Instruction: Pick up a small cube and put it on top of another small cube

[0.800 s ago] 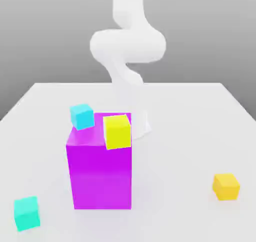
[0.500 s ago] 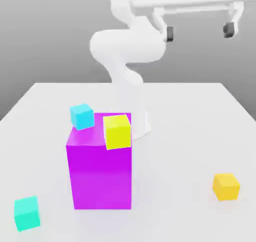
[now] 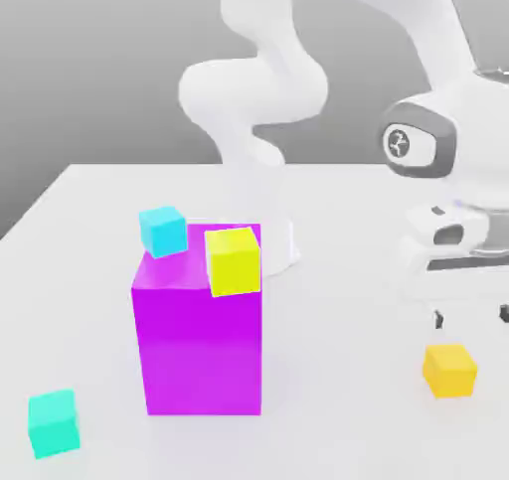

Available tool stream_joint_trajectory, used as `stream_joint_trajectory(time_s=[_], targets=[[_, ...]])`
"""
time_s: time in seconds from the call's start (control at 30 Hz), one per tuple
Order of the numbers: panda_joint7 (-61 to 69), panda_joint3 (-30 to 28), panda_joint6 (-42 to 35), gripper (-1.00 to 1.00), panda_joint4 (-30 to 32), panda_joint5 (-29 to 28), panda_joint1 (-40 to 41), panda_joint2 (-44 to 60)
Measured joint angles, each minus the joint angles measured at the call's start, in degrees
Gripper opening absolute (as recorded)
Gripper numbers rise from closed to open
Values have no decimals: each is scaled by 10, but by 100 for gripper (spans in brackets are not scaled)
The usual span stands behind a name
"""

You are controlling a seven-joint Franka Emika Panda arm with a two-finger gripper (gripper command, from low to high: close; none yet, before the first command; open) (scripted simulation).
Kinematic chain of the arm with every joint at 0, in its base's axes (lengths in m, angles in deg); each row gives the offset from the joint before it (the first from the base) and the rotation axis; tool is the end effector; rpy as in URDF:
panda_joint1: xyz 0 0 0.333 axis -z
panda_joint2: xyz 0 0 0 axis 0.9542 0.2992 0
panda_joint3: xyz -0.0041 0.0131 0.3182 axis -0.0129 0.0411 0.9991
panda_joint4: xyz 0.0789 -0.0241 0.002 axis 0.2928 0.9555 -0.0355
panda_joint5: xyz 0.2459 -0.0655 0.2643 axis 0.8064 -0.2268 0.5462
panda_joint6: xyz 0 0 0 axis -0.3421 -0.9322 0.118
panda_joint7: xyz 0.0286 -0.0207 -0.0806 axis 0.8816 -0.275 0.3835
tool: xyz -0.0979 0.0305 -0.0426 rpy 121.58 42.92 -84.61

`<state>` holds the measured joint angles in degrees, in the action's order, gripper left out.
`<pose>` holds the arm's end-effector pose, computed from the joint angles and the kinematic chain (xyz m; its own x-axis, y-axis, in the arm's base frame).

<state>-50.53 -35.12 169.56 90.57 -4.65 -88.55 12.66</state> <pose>0.3395 0.2657 0.2215 0.7663 -0.6424 0.0059 -0.6423 -0.7663 -0.0133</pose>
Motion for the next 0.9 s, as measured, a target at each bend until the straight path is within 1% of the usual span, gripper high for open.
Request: stream_joint_trajectory(time_s=[0.17, 0.2, 0.4, 0.47, 0.57, 0.63, 0.77, 0.9], targets=[[-68, -81, 76, 0, -19, -83, -68, 104], [-74, -90, 84, -100, -21, -90, -76, 114], [-77, -94, 89, -100, -22, -94, -80, 120], [-67, -75, 72, -100, -17, -80, -64, 98], [-28, -35, 30, -100, -4, -29, -35, 42], [6, -20, -3, -100, 3, 11, -21, -1], [87, -46, -92, -100, -4, 66, 33, -88], [153, -89, -186, -100, -15, 94, 75, -172]])
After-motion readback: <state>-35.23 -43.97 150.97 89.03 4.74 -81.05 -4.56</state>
